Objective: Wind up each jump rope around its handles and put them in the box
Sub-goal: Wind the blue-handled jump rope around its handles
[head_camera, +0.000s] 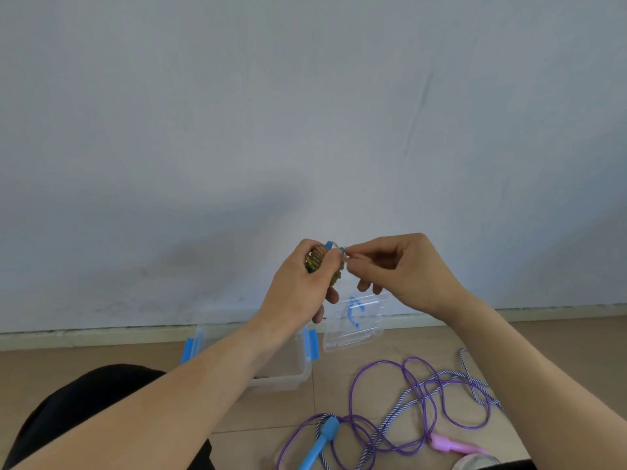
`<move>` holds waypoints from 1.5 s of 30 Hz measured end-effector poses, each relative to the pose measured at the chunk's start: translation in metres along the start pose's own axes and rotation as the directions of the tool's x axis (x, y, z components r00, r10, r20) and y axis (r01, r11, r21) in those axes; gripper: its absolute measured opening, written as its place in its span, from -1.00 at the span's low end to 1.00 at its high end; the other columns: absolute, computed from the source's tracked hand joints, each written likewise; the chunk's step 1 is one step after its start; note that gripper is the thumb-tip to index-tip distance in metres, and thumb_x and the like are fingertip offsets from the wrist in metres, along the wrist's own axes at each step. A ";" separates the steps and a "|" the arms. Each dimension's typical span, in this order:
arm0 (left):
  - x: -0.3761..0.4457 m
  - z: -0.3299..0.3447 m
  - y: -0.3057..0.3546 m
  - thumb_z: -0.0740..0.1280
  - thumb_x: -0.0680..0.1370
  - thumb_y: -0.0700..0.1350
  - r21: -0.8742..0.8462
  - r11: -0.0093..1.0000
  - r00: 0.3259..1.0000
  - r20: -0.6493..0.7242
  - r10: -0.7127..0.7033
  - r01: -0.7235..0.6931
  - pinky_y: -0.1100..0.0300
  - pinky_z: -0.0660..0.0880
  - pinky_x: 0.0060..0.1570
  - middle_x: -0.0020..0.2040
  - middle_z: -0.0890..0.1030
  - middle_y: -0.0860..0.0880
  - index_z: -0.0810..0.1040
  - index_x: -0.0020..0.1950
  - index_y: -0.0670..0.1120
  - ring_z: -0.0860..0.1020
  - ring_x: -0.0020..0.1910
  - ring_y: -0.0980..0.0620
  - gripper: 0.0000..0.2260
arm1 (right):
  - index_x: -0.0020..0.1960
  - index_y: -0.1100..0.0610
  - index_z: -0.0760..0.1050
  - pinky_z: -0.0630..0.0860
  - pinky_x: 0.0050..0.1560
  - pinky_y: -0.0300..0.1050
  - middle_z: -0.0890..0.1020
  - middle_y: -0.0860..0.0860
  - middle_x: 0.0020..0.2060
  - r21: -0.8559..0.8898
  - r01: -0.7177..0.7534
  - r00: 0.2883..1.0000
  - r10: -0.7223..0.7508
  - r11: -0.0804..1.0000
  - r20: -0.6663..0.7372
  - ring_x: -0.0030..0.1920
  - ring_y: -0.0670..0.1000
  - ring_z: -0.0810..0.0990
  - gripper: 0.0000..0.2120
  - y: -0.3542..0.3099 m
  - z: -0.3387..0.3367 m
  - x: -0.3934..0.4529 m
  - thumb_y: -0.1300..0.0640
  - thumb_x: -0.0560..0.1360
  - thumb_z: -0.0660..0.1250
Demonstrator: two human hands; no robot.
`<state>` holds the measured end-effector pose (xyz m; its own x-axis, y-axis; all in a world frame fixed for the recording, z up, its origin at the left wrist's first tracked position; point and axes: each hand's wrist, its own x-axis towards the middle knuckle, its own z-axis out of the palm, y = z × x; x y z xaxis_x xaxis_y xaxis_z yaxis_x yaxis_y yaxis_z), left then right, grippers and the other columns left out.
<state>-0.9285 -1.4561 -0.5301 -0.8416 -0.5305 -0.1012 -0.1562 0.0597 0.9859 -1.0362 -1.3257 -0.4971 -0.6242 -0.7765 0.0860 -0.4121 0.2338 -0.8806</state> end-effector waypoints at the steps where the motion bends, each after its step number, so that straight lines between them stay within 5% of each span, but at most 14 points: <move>1: 0.000 0.000 -0.001 0.24 0.63 0.09 -0.008 1.000 1.000 0.003 -0.009 0.009 0.28 0.29 -0.61 -0.21 0.62 -0.22 0.47 0.08 -0.04 0.39 -0.65 0.13 -0.79 | 0.05 0.11 0.69 0.61 -0.25 -0.15 0.73 0.03 -0.22 -0.004 0.021 1.000 -0.021 1.000 0.021 -0.25 0.06 0.70 -0.83 0.000 0.002 -0.001 0.22 0.46 0.48; 6: -0.002 0.000 0.000 0.23 0.63 0.13 -0.031 0.999 0.997 0.067 -0.022 0.024 0.27 0.27 -0.60 -0.29 0.56 -0.19 0.47 0.08 -0.04 0.36 -0.64 0.08 -0.76 | -0.01 0.14 0.68 0.62 -0.20 -0.11 0.71 0.06 -0.26 0.008 0.040 0.999 -0.040 0.999 0.004 -0.30 0.04 0.67 -0.84 0.004 0.000 0.002 0.15 0.42 0.52; 10: -0.005 0.004 0.002 0.27 0.62 0.09 -0.021 1.000 0.994 0.105 0.017 -0.015 0.25 0.26 -0.59 -0.29 0.53 -0.17 0.48 0.08 -0.05 0.34 -0.64 0.14 -0.78 | -0.17 0.08 0.68 0.54 -0.17 -0.15 0.65 -0.04 -0.17 -0.066 0.033 0.984 -0.044 0.997 -0.173 -0.21 -0.05 0.59 -0.85 0.007 -0.003 0.005 0.00 0.40 0.51; 15: -0.001 0.002 0.006 0.24 0.63 0.06 -0.030 0.999 0.999 0.042 0.029 -0.028 0.25 0.29 -0.58 -0.30 0.54 -0.18 0.48 0.08 -0.02 0.35 -0.63 0.12 -0.83 | -0.05 0.25 0.58 0.45 -0.28 -0.15 0.69 0.21 -0.12 0.248 -0.029 0.984 0.070 0.968 -0.161 -0.33 0.00 0.47 -0.83 0.005 0.001 0.005 0.15 0.60 0.30; 19: -0.002 0.003 0.006 0.25 0.64 0.04 -0.071 0.997 0.999 0.022 0.030 -0.029 0.24 0.30 -0.58 -0.33 0.55 -0.19 0.48 0.08 -0.06 0.35 -0.62 0.08 -0.82 | 0.09 0.29 0.47 0.50 -0.33 -0.16 0.70 0.18 -0.18 0.513 -0.010 0.954 0.162 0.859 -0.252 -0.35 0.01 0.54 -0.91 0.006 0.006 0.008 0.29 0.61 0.25; 26: 0.001 0.000 0.003 0.26 0.64 0.03 -0.105 0.993 0.995 -0.085 0.051 -0.060 0.23 0.32 -0.60 -0.19 0.56 -0.30 0.48 0.05 -0.09 0.41 -0.61 0.10 -0.81 | 0.16 0.38 0.56 0.61 0.05 -0.11 0.63 0.24 0.00 0.667 -0.197 0.980 0.156 0.719 0.121 -0.05 0.09 0.62 -0.76 0.002 0.000 0.011 0.35 0.57 0.20; 30: 0.003 -0.002 0.001 0.25 0.62 0.12 -0.181 0.983 0.994 -0.105 -0.027 0.008 0.22 0.29 -0.55 -0.27 0.58 -0.21 0.48 0.01 -0.04 0.40 -0.58 0.01 -0.77 | 0.26 0.46 0.46 0.53 0.26 -0.06 0.59 0.34 0.17 0.748 -0.227 0.973 0.113 0.623 0.201 0.19 0.20 0.62 -0.69 0.006 -0.004 0.012 0.41 0.60 0.07; 39: 0.004 -0.004 0.006 0.24 0.60 0.16 -0.558 0.783 0.961 0.134 -0.242 0.275 0.32 0.11 -0.55 -0.33 0.53 -0.11 0.48 0.08 -0.07 0.30 -0.56 0.02 -0.70 | 0.13 0.18 0.60 0.55 -0.02 -0.10 0.71 0.06 0.04 0.317 -0.112 0.992 0.087 0.942 0.092 -0.03 -0.01 0.65 -0.76 0.012 -0.006 0.010 0.17 0.66 0.17; 43: 0.000 0.000 0.007 0.25 0.61 0.14 -0.188 0.975 0.992 -0.017 -0.125 0.120 0.26 0.25 -0.56 -0.31 0.57 -0.19 0.49 0.06 -0.01 0.37 -0.56 -0.03 -0.77 | 0.06 0.10 0.64 0.55 0.10 -0.10 0.73 -0.05 -0.10 0.017 0.102 0.993 -0.101 0.995 -0.060 0.03 -0.10 0.67 -0.79 0.007 0.000 0.008 0.18 0.64 0.22; 45: -0.002 0.004 0.007 0.25 0.62 0.10 -0.095 0.995 0.998 -0.049 -0.035 0.031 0.23 0.32 -0.56 -0.29 0.57 -0.22 0.48 0.04 -0.01 0.39 -0.57 -0.01 -0.80 | 0.06 -0.01 0.63 0.55 0.11 0.00 0.71 -0.11 -0.12 -0.038 0.166 0.982 -0.169 0.985 -0.087 0.02 -0.08 0.66 -0.80 0.005 0.005 0.005 0.15 0.64 0.24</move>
<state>-0.9296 -1.4513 -0.5238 -0.8094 -0.5728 -0.1294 -0.1321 -0.0371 0.9905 -1.0383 -1.3318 -0.5034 -0.6008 -0.7512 0.2735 -0.5348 0.1234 -0.8359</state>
